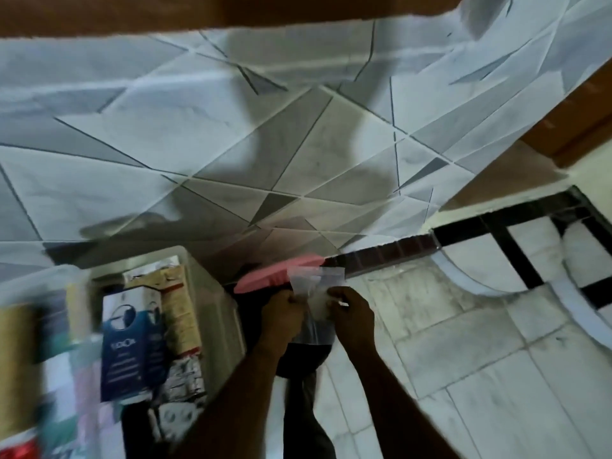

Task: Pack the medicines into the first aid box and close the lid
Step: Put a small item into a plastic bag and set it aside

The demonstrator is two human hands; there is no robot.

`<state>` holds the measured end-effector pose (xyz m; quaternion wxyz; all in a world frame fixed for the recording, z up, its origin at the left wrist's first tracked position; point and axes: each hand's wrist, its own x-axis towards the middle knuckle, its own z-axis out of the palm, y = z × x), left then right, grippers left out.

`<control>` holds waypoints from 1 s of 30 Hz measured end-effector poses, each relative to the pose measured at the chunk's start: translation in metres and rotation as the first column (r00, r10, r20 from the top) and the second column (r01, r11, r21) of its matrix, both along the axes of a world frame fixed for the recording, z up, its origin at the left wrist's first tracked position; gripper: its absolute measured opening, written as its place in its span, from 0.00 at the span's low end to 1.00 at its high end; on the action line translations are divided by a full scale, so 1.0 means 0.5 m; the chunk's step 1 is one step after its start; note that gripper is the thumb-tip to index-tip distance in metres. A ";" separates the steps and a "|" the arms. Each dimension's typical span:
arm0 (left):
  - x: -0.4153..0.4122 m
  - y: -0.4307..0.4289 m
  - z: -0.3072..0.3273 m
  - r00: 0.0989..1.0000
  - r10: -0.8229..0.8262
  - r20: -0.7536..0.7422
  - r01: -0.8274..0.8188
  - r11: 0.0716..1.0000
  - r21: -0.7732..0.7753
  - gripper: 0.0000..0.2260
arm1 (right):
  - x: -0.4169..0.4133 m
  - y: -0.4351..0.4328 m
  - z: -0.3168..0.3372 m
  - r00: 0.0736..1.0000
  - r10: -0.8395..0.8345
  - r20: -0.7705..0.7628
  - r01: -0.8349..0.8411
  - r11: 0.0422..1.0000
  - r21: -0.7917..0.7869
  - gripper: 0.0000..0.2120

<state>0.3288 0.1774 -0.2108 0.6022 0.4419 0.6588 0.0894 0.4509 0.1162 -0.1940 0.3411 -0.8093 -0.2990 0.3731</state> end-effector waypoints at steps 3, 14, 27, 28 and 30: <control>0.003 0.000 -0.130 0.994 -0.021 -0.106 0.010 0.995 -0.101 0.04 | 0.009 -0.002 -0.081 0.997 0.079 0.001 -0.079 0.993 -0.091 0.14; 0.006 -0.001 -0.307 0.944 -0.257 -0.206 0.219 0.957 -0.190 0.13 | 0.005 0.007 -0.325 0.966 0.206 -0.156 -0.248 0.909 -0.334 0.23; -0.004 -0.037 -0.202 0.817 -0.493 -0.299 0.463 0.870 -0.171 0.16 | -0.019 -0.035 -0.243 0.974 0.175 -0.141 -0.215 0.909 -0.358 0.17; 0.004 -0.037 -0.193 0.829 -0.475 -0.296 0.444 0.880 -0.169 0.16 | -0.018 -0.031 -0.236 0.977 0.160 -0.141 -0.200 0.916 -0.347 0.17; 0.021 -0.037 -0.171 0.865 -0.434 -0.251 0.409 0.900 -0.149 0.18 | -0.020 -0.026 -0.215 0.982 0.141 -0.129 -0.176 0.933 -0.314 0.16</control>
